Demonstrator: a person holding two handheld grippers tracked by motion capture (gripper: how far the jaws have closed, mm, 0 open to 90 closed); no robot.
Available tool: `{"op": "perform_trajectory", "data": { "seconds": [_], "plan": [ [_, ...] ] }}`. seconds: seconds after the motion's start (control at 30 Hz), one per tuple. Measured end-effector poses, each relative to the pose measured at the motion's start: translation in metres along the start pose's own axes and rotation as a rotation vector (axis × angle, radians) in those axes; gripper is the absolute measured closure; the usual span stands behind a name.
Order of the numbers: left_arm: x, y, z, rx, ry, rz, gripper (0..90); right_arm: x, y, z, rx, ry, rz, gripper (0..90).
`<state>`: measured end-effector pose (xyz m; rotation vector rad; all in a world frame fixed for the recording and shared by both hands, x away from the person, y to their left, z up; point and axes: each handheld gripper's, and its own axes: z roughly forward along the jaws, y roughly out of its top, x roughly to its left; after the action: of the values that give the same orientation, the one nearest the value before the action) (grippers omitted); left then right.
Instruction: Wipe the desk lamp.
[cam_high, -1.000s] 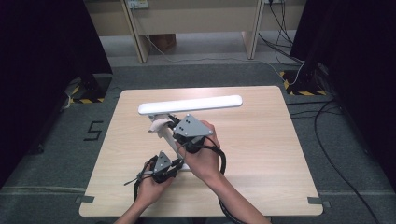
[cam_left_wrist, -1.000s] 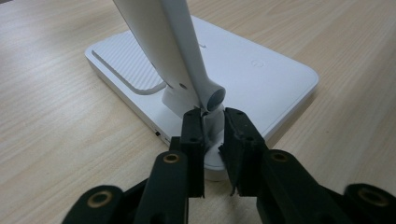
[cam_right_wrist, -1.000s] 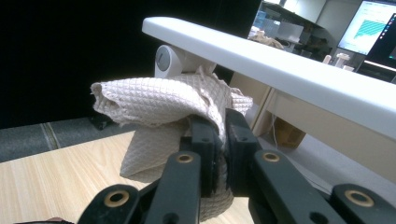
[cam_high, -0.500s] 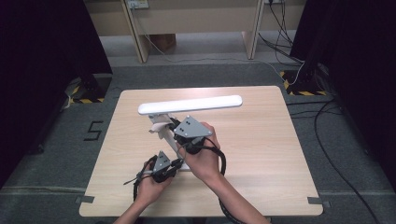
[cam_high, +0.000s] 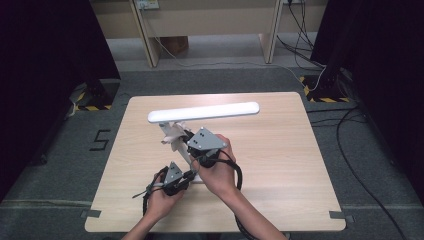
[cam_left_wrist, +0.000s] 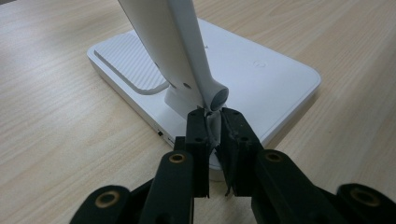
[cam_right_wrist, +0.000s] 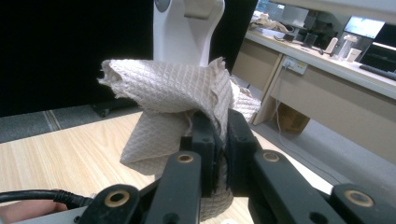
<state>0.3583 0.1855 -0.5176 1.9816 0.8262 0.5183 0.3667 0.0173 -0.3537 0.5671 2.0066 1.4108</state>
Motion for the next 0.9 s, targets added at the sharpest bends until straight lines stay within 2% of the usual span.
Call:
{"op": "perform_trajectory", "data": {
  "seconds": [0.9],
  "plan": [
    [-0.001,0.000,0.000,0.001,0.005,0.005,80.8,0.003,-0.013,0.001,0.033,0.003,0.004,84.9]
  ]
}}
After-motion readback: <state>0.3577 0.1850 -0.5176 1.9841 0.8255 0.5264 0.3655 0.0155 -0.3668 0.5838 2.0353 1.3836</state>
